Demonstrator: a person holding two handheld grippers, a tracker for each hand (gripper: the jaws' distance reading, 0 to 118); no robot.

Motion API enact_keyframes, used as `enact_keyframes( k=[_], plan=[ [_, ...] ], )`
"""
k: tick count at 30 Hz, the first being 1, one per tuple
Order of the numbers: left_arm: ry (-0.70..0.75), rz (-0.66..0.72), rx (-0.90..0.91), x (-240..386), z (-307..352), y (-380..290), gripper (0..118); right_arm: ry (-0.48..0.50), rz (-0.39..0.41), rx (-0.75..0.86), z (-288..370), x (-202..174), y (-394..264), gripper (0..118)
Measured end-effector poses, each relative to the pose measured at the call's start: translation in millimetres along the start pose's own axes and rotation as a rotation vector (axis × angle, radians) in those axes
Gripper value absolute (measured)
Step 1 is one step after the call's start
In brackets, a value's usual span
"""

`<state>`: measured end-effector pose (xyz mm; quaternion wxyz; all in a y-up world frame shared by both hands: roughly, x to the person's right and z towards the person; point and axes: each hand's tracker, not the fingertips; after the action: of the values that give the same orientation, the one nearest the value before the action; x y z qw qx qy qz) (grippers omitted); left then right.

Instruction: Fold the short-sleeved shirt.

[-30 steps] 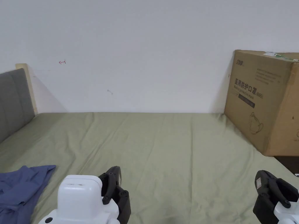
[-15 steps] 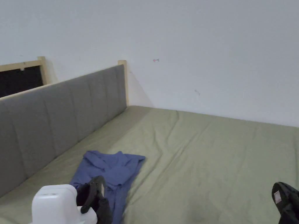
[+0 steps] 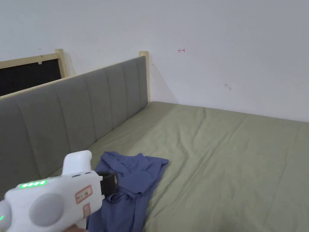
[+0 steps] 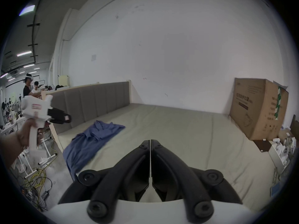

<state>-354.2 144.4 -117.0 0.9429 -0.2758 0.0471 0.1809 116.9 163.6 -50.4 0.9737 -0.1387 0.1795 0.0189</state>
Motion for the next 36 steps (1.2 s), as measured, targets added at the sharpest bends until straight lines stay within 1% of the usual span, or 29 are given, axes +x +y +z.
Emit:
enact_keyframes(
  k=[1,2,3,4,6,7,8,11,12,13,14,15,16,17,20,21,22,23,24,25,26,27,28,29,32,33,35,36],
  plan=[
    [-0.021,0.022,-0.054,-10,-30,5,50,-0.014,-0.011,-0.022,-3,7,-4,1],
    [-0.034,0.044,-0.094,-16,-55,6,102,-0.025,-0.021,-0.04,-7,11,-6,1],
    [-0.013,0.04,-0.15,-20,-82,5,118,-0.036,-0.034,-0.062,-12,17,-10,1],
    [-0.033,0.023,-0.146,-20,-104,-2,114,-0.042,-0.044,-0.085,-18,22,-14,1],
    [0.104,0.006,-0.178,-24,-148,-9,114,-0.051,-0.059,-0.128,-30,31,-22,1],
    [0.15,-0.015,-0.189,-24,-169,-13,115,-0.057,-0.061,-0.148,-36,35,-26,1],
    [0.16,-0.049,-0.215,-25,-190,-19,114,-0.059,-0.064,-0.169,-43,39,-30,1],
    [0.216,-0.13,-0.372,-18,-242,-30,112,-0.067,-0.063,-0.223,-59,48,-40,1],
    [0.23,-0.155,-0.427,-18,-258,-38,117,-0.069,-0.06,-0.235,-63,51,-43,1],
    [0.268,-0.218,-0.514,-21,-273,-50,118,-0.072,-0.058,-0.244,-65,53,-45,1],
    [0.29,-0.263,-0.441,-20,-272,-53,118,-0.075,-0.058,-0.252,-67,54,-46,1],
    [0.279,-0.193,-0.371,-21,-265,-49,118,-0.078,-0.061,-0.258,-68,55,-48,1],
    [0.275,-0.172,-0.414,-23,-268,-46,118,-0.081,-0.069,-0.264,-68,57,-49,1],
    [0.276,-0.181,-0.412,-35,-275,-49,118,-0.083,-0.085,-0.266,-68,58,-51,1],
    [0.271,-0.163,-0.425,-47,-270,-36,115,-0.066,-0.146,-0.285,-66,61,-59,1],
    [0.267,-0.147,-0.393,1,-223,-44,111,-0.063,-0.154,-0.292,-65,61,-60,1],
    [0.275,-0.112,-0.352,10,-206,-44,96,-0.062,-0.154,-0.297,-64,61,-60,1],
    [0.232,-0.072,-0.324,17,-191,-45,68,-0.061,-0.153,-0.301,-61,61,-59,1],
    [0.208,-0.073,-0.321,28,-176,-47,39,-0.057,-0.15,-0.3,-57,62,-57,1],
    [0.292,-0.109,-0.306,-22,-202,-14,7,-0.052,-0.146,-0.29,-53,63,-55,1],
    [0.348,-0.128,-0.248,-29,-190,-4,7,-0.048,-0.14,-0.274,-48,61,-50,1],
    [0.311,-0.135,-0.234,-34,-178,9,7,-0.047,-0.133,-0.261,-42,61,-46,1],
    [0.312,-0.163,-0.216,-35,-166,23,7,-0.048,-0.126,-0.25,-38,62,-43,1],
    [0.346,-0.207,-0.152,-31,-154,33,7,-0.047,-0.12,-0.239,-32,63,-40,1],
    [0.383,-0.322,0.036,-15,-99,94,7,-0.038,-0.116,-0.206,-16,63,-32,1],
    [0.382,-0.349,0.112,5,-74,105,7,-0.037,-0.118,-0.195,-11,64,-30,1],
    [0.293,-0.39,0.205,34,-36,139,7,-0.036,-0.134,-0.172,-1,64,-27,1],
    [0.28,-0.413,0.237,52,-20,153,7,-0.035,-0.147,-0.161,3,65,-25,1]
  ],
)
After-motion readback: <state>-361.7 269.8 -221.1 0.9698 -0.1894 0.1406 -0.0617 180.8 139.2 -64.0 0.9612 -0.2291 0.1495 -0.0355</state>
